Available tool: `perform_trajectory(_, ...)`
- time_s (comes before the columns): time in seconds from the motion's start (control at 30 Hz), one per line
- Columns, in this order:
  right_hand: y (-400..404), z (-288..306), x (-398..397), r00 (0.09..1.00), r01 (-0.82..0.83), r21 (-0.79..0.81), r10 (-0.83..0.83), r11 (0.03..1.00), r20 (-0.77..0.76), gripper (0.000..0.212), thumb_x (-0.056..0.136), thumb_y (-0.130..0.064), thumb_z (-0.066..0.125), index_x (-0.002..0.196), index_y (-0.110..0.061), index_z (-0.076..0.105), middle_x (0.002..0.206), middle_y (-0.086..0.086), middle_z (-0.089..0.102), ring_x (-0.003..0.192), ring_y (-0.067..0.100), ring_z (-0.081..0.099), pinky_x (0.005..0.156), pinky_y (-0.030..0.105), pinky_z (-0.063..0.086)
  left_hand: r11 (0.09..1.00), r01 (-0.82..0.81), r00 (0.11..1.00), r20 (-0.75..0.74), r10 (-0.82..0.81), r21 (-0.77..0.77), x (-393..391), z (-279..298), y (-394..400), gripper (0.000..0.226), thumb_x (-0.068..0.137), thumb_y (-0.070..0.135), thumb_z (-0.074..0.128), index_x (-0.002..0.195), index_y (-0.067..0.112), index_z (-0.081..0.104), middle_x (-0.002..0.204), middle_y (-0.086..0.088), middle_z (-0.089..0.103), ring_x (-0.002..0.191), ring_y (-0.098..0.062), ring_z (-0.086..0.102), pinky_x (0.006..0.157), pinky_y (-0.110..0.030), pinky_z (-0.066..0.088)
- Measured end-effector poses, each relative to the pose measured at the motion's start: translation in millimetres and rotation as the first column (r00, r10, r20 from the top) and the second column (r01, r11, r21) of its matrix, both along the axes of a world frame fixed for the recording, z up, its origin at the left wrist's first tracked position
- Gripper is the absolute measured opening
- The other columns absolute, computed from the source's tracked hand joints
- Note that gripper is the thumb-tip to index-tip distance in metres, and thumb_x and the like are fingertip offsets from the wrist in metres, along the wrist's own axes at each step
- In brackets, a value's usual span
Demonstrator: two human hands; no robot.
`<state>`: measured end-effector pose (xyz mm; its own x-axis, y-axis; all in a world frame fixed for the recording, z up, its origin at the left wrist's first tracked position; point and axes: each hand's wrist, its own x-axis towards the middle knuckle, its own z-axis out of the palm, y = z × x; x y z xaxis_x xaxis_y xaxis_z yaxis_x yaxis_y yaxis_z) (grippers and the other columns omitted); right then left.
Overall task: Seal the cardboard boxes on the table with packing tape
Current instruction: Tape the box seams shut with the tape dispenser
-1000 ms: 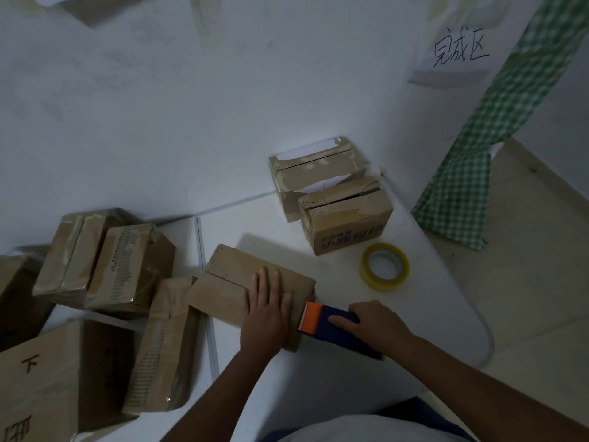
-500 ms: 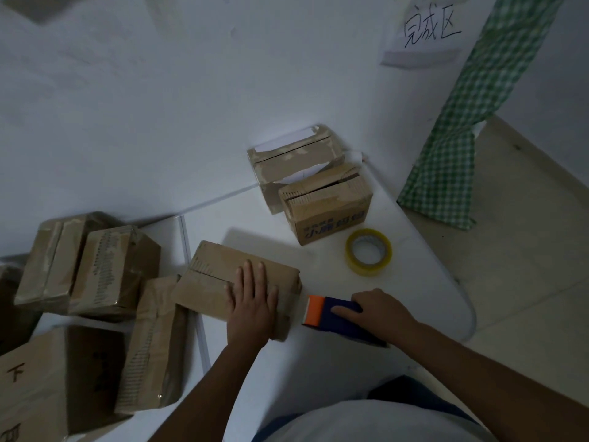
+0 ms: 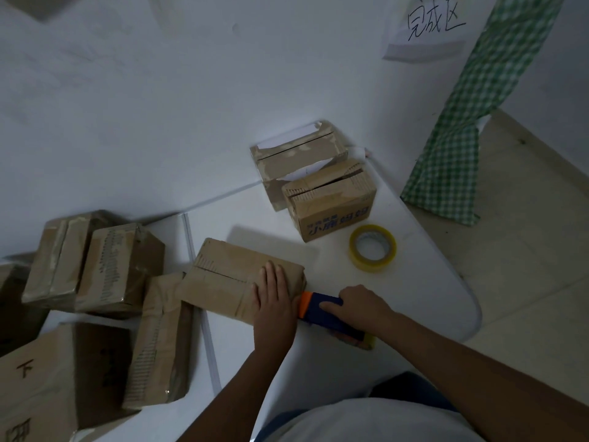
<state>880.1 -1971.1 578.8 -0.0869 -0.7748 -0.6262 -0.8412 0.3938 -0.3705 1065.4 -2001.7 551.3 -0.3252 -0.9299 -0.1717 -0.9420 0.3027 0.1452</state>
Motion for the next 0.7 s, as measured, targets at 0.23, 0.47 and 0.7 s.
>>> perform_trajectory(0.23, 23, -8, -35, 0.975, 0.083, -0.087, -0.099, 0.993, -0.198, 0.044, 0.096, -0.059, 0.041, 0.090, -0.015, 0.047, 0.098, 0.007, 0.061, 0.081, 0.022, 0.058, 0.061, 0.030, 0.040, 0.999, 0.041, 0.999, 0.030, -0.041, 0.022, 5, -3, -2, 0.067, 0.106, 0.041, 0.024, 0.156, 0.005, -0.004, 0.163, -0.017, -0.013, 0.151, -0.033, -0.011, 0.121, -0.047, -0.006)
perform_trajectory(0.47, 21, -28, -14, 0.994, 0.021, -0.097, -0.030, 0.995, -0.100, 0.027, 0.099, -0.028, 0.049, 0.118, -0.009, 0.047, 0.115, 0.008, 0.059, 0.100, 0.022, 0.058, 0.080, 0.031, 0.046, 0.895, 0.440, 0.897, 0.080, -0.434, -0.074, 63, 14, -17, 0.086, 0.085, 0.036, 0.072, 0.154, 0.011, 0.028, 0.161, -0.010, 0.025, 0.147, -0.037, 0.023, 0.114, -0.057, 0.029)
perform_trajectory(0.7, 19, -14, 18, 0.927, 0.353, -0.367, -0.271, 0.861, 0.258, 0.016, 0.097, -0.021, 0.055, 0.107, -0.011, 0.060, 0.108, 0.003, 0.060, 0.098, 0.020, 0.058, 0.085, 0.037, 0.049, 0.941, 0.326, 0.944, 0.028, -0.330, 0.088, 119, 5, -18, 0.098, 0.092, 0.053, 0.057, 0.156, 0.029, -0.013, 0.163, 0.005, -0.024, 0.149, -0.023, -0.023, 0.121, -0.048, -0.004)
